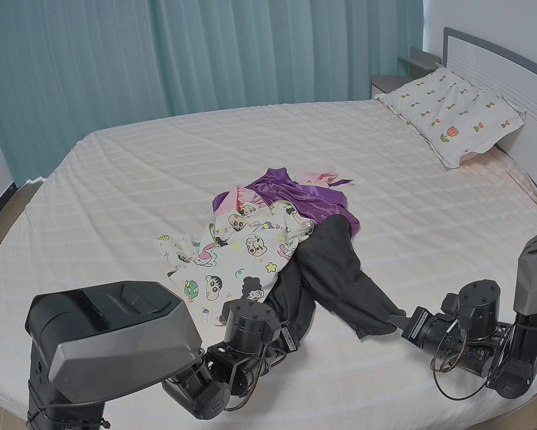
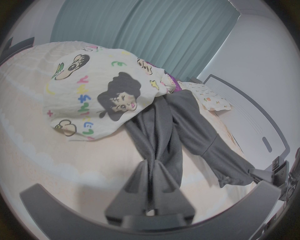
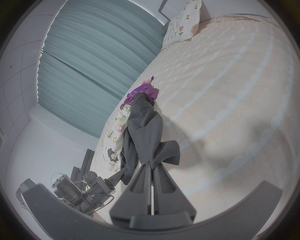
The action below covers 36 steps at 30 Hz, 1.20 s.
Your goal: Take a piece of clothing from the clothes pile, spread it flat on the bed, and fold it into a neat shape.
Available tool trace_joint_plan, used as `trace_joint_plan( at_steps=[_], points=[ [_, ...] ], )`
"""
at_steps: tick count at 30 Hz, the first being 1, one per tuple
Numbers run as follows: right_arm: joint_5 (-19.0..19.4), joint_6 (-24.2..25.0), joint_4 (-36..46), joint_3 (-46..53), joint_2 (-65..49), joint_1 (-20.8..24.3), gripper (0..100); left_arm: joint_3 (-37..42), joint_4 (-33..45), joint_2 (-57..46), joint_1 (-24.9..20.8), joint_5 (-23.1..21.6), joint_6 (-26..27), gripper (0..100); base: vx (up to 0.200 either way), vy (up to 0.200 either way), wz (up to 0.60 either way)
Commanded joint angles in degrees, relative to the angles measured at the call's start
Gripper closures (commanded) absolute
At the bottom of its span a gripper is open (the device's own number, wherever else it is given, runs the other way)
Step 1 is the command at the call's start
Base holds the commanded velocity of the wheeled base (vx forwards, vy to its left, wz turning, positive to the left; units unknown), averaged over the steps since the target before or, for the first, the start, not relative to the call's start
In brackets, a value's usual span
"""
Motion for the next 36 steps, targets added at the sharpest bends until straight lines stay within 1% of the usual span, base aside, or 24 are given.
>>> trace_joint_plan(
  at_steps=[1,3,6,8,9,11,14,15,16,17,18,19,20,22,23,24,25,26,27,28,30,31,35,36],
  points=[
    [0.0,0.1,-0.7,0.2,-0.1,0.2,100,2.0,-0.3,0.5,0.1,0.5,-0.2,100,0.0,0.0,0.0],
    [-0.1,0.3,-0.8,0.3,-0.4,0.3,100,5.7,-1.7,-0.3,-0.1,0.7,-0.8,100,0.0,0.0,0.0],
    [-0.2,0.8,-0.8,0.3,-1.4,0.2,100,11.1,-6.9,-5.8,-0.5,0.6,-4.0,100,0.0,0.0,0.0],
    [0.4,2.9,-0.8,0.5,-5.6,0.2,100,16.1,-9.8,-11.5,-0.4,0.5,-4.8,100,0.0,0.0,0.0],
    [0.4,3.4,-0.8,0.5,-6.7,0.3,100,16.9,-10.3,-12.7,-0.4,0.5,-4.8,100,0.0,0.0,0.0],
    [0.7,4.3,-0.7,0.5,-12.9,0.4,100,20.6,-11.3,-20.1,-0.1,0.6,-5.0,100,0.0,0.0,0.0],
    [1.9,3.0,-0.7,-0.2,-20.6,0.8,100,23.3,-11.2,-31.0,-0.1,0.5,-4.6,100,0.0,0.0,0.0],
    [3.0,1.5,-0.7,-0.8,-23.8,0.8,100,22.9,-10.5,-35.6,-0.1,0.2,-4.3,100,0.0,0.0,0.0],
    [3.0,1.5,-0.7,-0.8,-23.8,0.8,100,22.9,-10.5,-35.6,-0.1,0.2,-4.3,100,0.0,0.0,0.0],
    [5.1,-1.6,-0.6,-3.0,-28.1,0.7,100,21.5,-8.6,-41.0,0.0,0.0,-2.6,100,0.0,0.0,0.0],
    [6.1,-3.7,-0.4,-5.1,-30.2,0.7,100,19.4,-6.5,-42.9,0.1,0.3,0.0,100,0.0,0.0,0.0],
    [6.3,-4.5,-0.1,-5.9,-30.8,0.7,100,18.5,-5.7,-43.5,0.2,0.5,1.2,100,0.0,0.0,0.0],
    [6.5,-7.1,1.4,-9.3,-32.5,0.7,100,16.1,-3.6,-44.8,0.5,1.2,4.2,100,0.0,0.0,0.0],
    [6.4,-11.1,7.0,-16.1,-34.6,0.8,100,12.0,-1.8,-46.7,0.8,2.7,6.3,100,0.0,0.0,0.0],
    [6.2,-11.9,9.1,-18.3,-35.0,0.8,100,10.5,-1.5,-47.0,0.8,3.3,6.7,100,0.0,0.0,0.0],
    [6.0,-13.5,13.5,-23.6,-35.9,0.9,100,6.8,-0.4,-47.4,0.8,4.4,7.1,100,0.0,0.0,0.0],
    [5.8,-14.2,15.6,-26.7,-36.3,0.9,100,4.5,0.7,-47.6,0.8,5.2,7.5,100,0.0,0.0,0.0],
    [5.1,-15.2,18.1,-32.0,-36.6,0.9,100,0.8,3.1,-47.7,0.8,7.3,8.2,100,0.0,0.0,0.0],
    [5.0,-15.3,18.3,-32.6,-36.6,0.9,100,0.3,3.3,-47.7,0.8,7.6,8.3,100,0.0,0.0,0.0],
    [3.2,-16.2,19.5,-38.1,-36.4,0.9,100,-3.8,6.2,-48.1,0.8,10.7,9.3,100,0.0,0.0,0.0],
    [3.2,-16.2,19.5,-38.1,-36.4,0.9,100,-3.8,6.2,-48.1,0.8,10.7,9.3,100,0.0,0.0,0.0],
    [0.2,-18.1,19.2,-41.8,-35.9,0.9,100,-6.2,6.8,-48.6,2.0,14.7,12.0,100,0.0,0.0,0.0],
    [0.3,-17.7,18.4,-37.4,-36.1,0.9,100,-4.4,6.3,-50.0,3.2,14.9,12.4,100,0.0,0.0,0.0],
    [0.8,-17.6,18.3,-32.7,-35.9,0.8,100,-1.3,6.4,-50.5,3.6,14.5,12.2,100,0.0,0.0,0.0]
  ],
)
